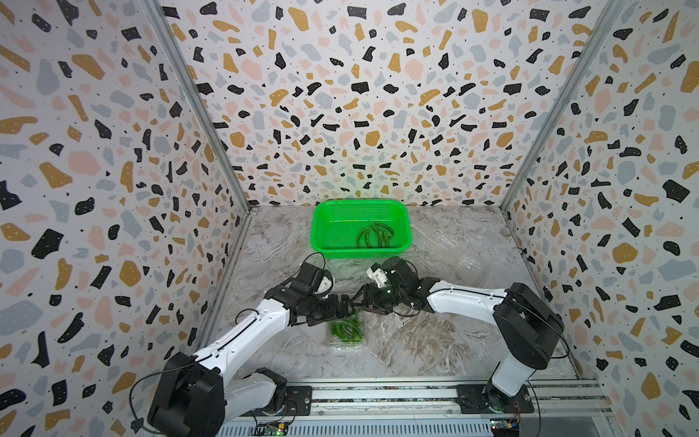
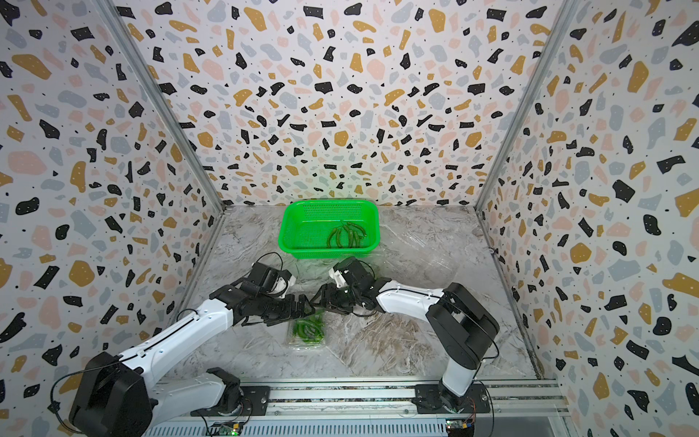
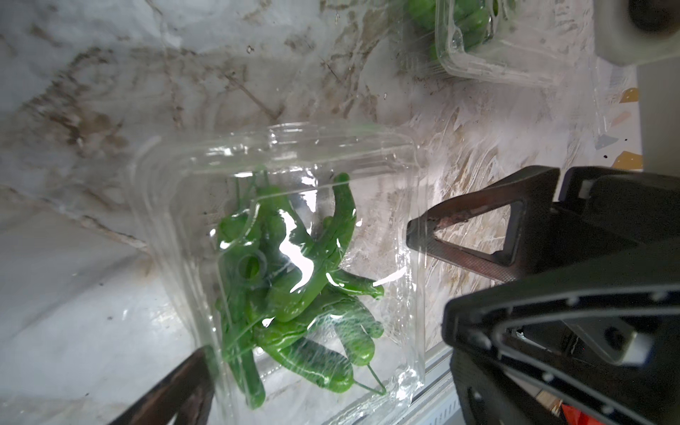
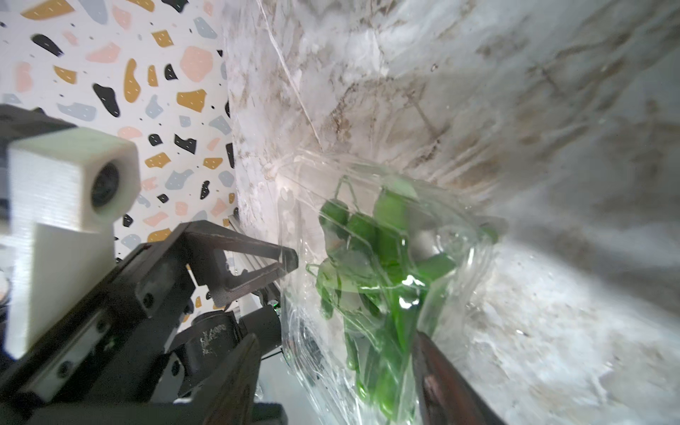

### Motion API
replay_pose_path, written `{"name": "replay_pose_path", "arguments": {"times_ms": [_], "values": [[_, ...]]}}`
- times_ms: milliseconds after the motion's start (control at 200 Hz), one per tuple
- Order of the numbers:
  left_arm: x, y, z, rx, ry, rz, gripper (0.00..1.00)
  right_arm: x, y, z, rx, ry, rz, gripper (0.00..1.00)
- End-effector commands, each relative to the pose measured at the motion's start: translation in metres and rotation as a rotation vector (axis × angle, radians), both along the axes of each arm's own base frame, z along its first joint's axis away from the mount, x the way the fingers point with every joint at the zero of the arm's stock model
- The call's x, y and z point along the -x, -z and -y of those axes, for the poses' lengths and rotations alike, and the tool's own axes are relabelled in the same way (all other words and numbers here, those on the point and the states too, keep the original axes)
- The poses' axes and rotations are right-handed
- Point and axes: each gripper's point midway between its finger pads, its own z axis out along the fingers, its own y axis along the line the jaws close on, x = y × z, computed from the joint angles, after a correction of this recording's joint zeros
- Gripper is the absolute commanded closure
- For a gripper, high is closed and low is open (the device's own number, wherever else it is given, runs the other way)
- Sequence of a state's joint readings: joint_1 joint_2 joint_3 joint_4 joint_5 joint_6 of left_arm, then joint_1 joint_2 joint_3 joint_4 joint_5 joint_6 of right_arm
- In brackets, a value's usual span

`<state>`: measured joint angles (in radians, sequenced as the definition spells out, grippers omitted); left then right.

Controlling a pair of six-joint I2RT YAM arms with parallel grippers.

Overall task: Take small green peppers out of containers
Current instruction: Open the packing box at the center of the board.

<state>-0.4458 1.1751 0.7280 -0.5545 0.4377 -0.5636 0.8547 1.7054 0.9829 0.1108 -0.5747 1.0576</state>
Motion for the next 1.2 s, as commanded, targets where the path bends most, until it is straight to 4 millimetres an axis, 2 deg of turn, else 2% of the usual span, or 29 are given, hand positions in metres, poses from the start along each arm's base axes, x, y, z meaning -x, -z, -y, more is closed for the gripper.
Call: {"name": "replay_pose_path", "arguments": {"times_ms": [0,305,420,561,736,901,1036,1196], "values": [[-0.004,-0.01,0.019,0.11,0.034,0.036,0.01,0.02,-0.049,-0.021,-0.216,-0.084,0.021,0.34],[-0.007,-0.012,0.018,0.097,0.029,0.044,0.01,0.036,-0.083,-0.012,-0.398,-0.086,0.016,0.34],[-0.008,-0.012,0.019,0.096,0.031,0.045,0.01,0.039,-0.088,-0.01,-0.415,-0.092,0.015,0.34],[-0.011,-0.015,0.02,0.099,0.033,0.05,0.01,0.041,-0.085,-0.01,-0.437,-0.093,-0.002,0.34],[-0.012,-0.017,0.018,0.076,0.042,0.055,0.01,0.04,-0.065,-0.006,-0.386,-0.077,-0.022,0.34],[-0.012,-0.018,0.007,-0.001,0.049,0.063,0.01,0.039,-0.039,0.003,-0.24,-0.066,-0.02,0.34],[-0.011,-0.022,-0.008,-0.1,0.057,0.089,0.01,0.032,-0.047,0.017,-0.163,-0.059,0.025,0.32],[-0.009,-0.027,-0.021,-0.178,0.074,0.11,0.01,0.019,-0.057,0.048,-0.094,-0.025,0.068,0.3]]}}
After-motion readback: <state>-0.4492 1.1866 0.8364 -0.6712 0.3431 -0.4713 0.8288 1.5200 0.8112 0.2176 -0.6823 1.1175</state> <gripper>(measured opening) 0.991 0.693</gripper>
